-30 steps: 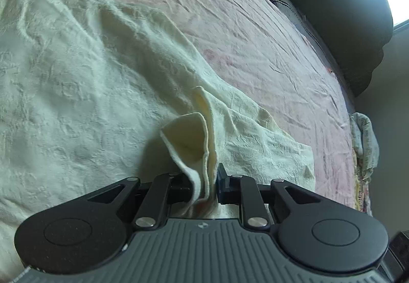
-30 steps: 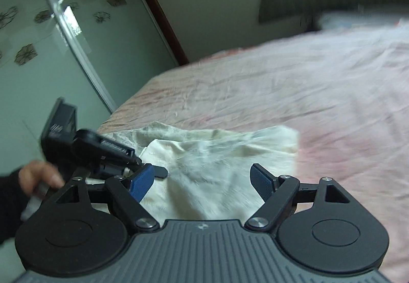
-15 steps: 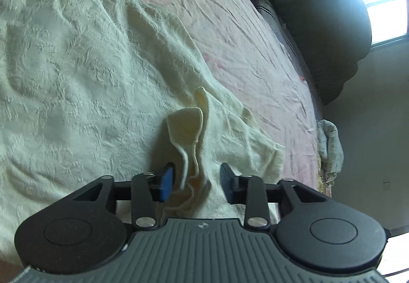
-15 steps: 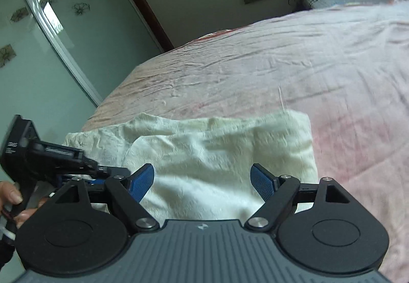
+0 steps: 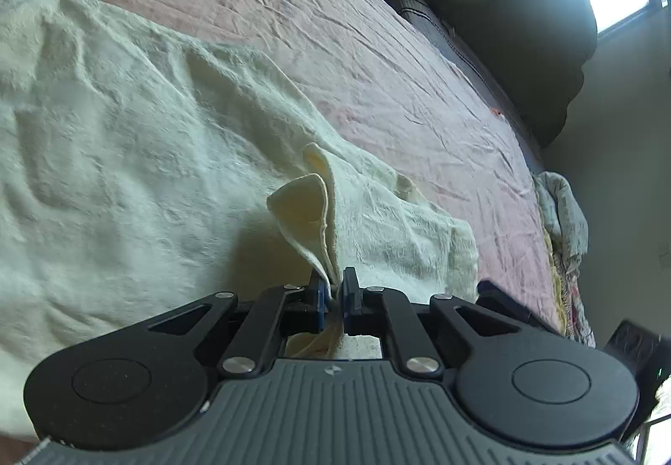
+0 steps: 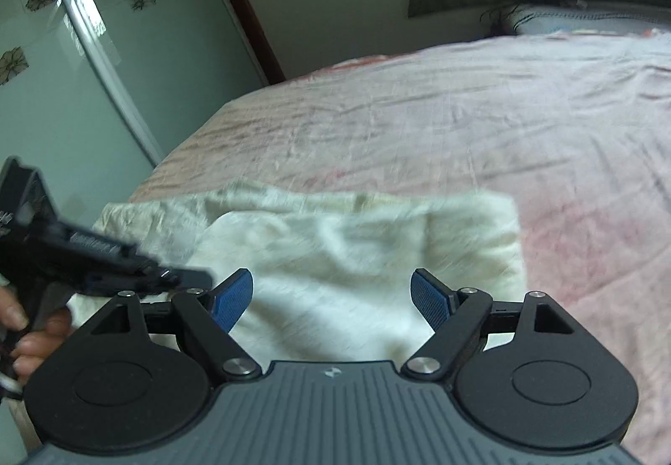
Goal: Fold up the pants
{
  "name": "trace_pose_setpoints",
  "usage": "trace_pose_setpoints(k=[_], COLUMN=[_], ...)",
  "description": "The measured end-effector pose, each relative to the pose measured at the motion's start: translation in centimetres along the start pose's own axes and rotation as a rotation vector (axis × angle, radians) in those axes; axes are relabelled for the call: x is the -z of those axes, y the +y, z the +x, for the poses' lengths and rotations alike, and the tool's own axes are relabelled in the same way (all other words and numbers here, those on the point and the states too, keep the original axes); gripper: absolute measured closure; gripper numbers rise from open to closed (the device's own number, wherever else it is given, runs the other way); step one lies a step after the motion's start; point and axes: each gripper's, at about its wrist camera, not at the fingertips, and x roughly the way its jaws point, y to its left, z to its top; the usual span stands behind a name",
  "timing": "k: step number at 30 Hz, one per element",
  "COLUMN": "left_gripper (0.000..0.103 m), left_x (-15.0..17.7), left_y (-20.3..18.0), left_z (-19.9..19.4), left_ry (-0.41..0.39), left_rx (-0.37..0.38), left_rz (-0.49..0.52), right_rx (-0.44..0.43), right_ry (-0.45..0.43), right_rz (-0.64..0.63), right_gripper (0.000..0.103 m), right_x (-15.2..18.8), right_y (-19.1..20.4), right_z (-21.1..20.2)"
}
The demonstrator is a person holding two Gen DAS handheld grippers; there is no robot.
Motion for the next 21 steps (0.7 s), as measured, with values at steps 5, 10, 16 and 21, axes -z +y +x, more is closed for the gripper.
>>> trace_pose_setpoints(k=[5,10,16,21], left_gripper=[0.092,0.086,0.081,0.081], left_x=[0.0,0.1,-0.6,-0.8], left_y=[2.8,2.1,-0.3,-2.2], left_z=[1.2,-0.4,-4.7,0.6], left_ry=[0.011,-0.024,-0.178,-0.099], left_rx=[-0.085,-0.082,0.066,0.075], left_rz=[-0.046,-0.01,0.004,0.017], right_rx=[-0.032,0.005,-0.203,-0.196], right_ry=[0.03,0.091,0.001,0.078], right_rz=[0.055,0.013,0.187,0.234], right_gripper=[0.015,0.015,0.013,0.012], right_x=[-1.0,1.0,1.5,4.1], right_y=[-1.0,-1.4,-1.9,-2.5], right_z=[2.2,4.5,-1.7,-2.1])
